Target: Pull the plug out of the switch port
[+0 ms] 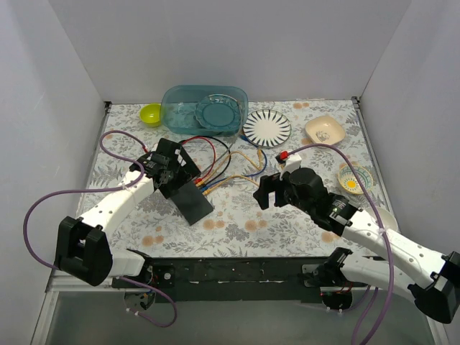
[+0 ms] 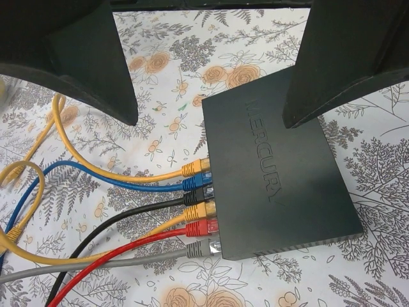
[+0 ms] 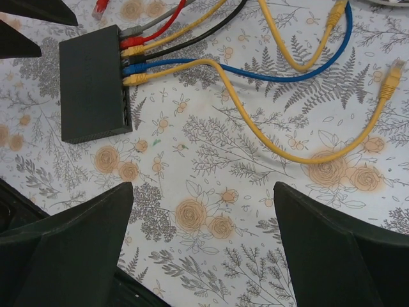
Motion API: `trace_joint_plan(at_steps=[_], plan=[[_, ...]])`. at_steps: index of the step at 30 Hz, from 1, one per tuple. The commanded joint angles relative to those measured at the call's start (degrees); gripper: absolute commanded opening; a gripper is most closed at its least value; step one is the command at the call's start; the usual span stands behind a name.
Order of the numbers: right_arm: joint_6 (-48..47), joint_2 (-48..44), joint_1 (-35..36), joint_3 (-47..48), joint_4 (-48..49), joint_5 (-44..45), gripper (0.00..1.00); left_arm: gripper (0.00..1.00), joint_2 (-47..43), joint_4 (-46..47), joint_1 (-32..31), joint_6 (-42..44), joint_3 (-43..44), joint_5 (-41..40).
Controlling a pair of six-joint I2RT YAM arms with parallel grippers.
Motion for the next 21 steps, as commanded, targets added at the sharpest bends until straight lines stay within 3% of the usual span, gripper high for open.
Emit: trace_joint_plan(at_steps=[1,9,12,16,21], plan=[[1.4,3.1,0.3,2.0,2.0,-4.5,0.99,0.98,-2.6,-0.4,-0.3,-1.4,-1.0,-1.3],[2.2,21.4,0.2,13.7,2.4,-11.3,0.95,0.98,-2.6,-3.2,-0.4,-5.4,-2.2,-3.3],[2.9,27.5,0.2,17.0,3.3,-14.7,0.85,0.98,-3.2,-5.1,-0.3,-7.3,-3.0,-5.0],[4.9,33.4,0.2,19.5,5.7,-18.5,0.56,0.97,-4.8,-5.3,-0.3,-9.3,-4.7,-4.7],[6.2,41.2,0.3,22.9,6.9,-21.2,0.46,0.84,-6.0,-4.5,-0.3,-12.0,-7.7,-2.4]])
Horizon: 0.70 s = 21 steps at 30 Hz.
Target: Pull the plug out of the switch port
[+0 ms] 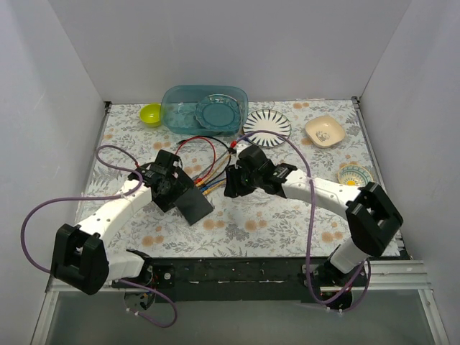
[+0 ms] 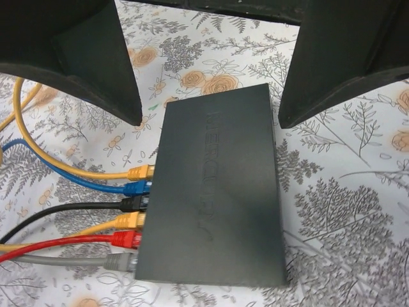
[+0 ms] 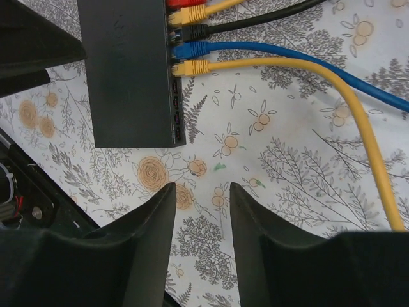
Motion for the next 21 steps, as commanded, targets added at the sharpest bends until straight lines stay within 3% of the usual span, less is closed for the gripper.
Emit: trace_joint_plan(at_steps=[1,2,9,21], plan=[[1.6,4.6,0.3,4.8,3.3,-4.7,0.42,0.80,-2.8,-0.3,-0.1,-3.2,-2.9,0.9],[1.5,6.3,0.3,5.2,3.6,-5.0,0.41,0.73,-3.1,-0.2,-0.1,-3.8,-3.2,0.9],[1.3,14.2,0.8,8.8,5.4,-7.1,0.40,0.50,-4.6,-2.1,-0.1,-5.3,-5.1,-0.8],[2.4,22.3,2.6,11.9,7.0,-9.6,0.36,0.48,-1.4,-9.4,0.3,-9.4,-7.5,-3.8]])
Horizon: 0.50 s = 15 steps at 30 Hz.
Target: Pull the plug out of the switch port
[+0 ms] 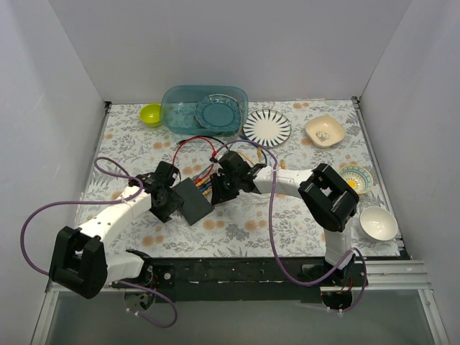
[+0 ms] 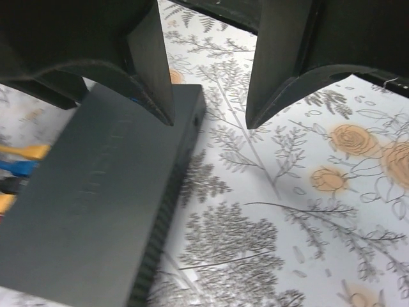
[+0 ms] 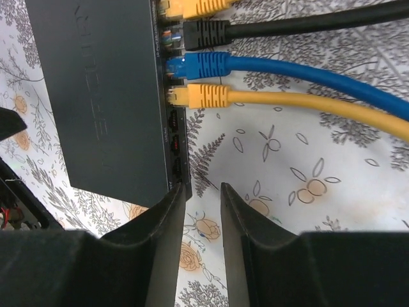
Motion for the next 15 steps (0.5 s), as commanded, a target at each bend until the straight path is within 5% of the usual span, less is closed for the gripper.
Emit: trace_joint_plan(at_steps=[1,9,15], plan=[[0.4,0.9,1.5,2.7,2.6,-2.6,0.35,0.48,1.5,-2.4,0.2,-2.3,-2.2,-0.6],[-0.4,2.3,5.7,4.4,0.7,-5.4,0.31,0.45,5.2,0.1,0.7,0.1,-0.9,-1.0],[-3.7,-5.2,4.2,5.7,-5.6,9.5,0.39,0.52,2.4,-3.2,0.9,0.4,4.1,-7.4]])
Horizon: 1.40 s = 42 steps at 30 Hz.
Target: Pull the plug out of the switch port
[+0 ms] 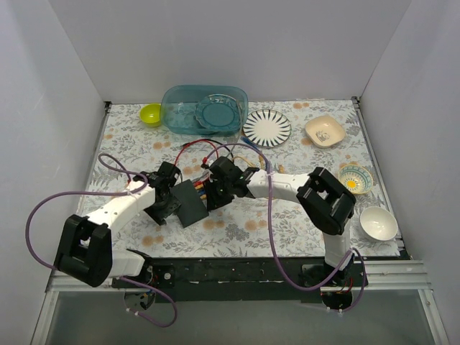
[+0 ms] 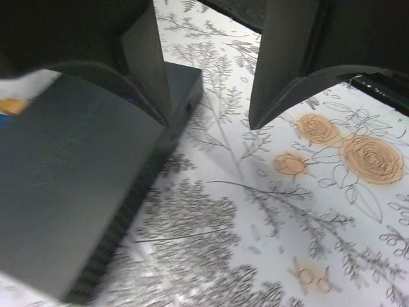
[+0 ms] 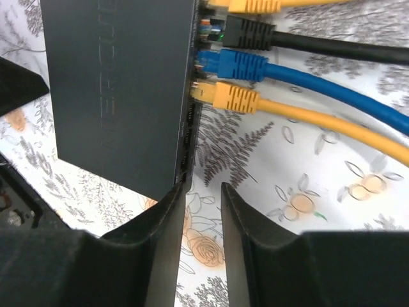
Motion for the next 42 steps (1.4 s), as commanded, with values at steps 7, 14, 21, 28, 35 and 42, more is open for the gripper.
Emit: trace_joint_plan(at_steps=[7,14,21,28,35,42], plan=[[-3.5,0.2,-7.4,17.5,-3.9,7.7,0.41,0.56,-9.3,3.6,0.2,0.0,2.0,2.3],[-1.7,14.8,-10.3,34.4,-5.6,2.4,0.35,0.37,-11.3,12.0,-2.1,5.4,-5.5,17.3],[0.0,24.2,-11.1,44.1,-9.0,-0.3,0.33,0.29,-9.9,16.9,-7.3,9.0,-8.0,24.1],[-1.3,21.1,-11.2,34.0,-11.3,1.8,0.32,0.28,-5.1,17.8,-7.5,11.6,-8.7,27.4],[-2.4,6.1,-11.6,9.5,-7.6,4.3,0.31,0.30,2.2,19.3,-7.4,11.7,-10.7,28.7],[-1.4,-5.8,-11.0,-4.7,-7.6,3.6,0.31,0.32,8.1,18.7,-7.0,9.7,-9.4,24.1]])
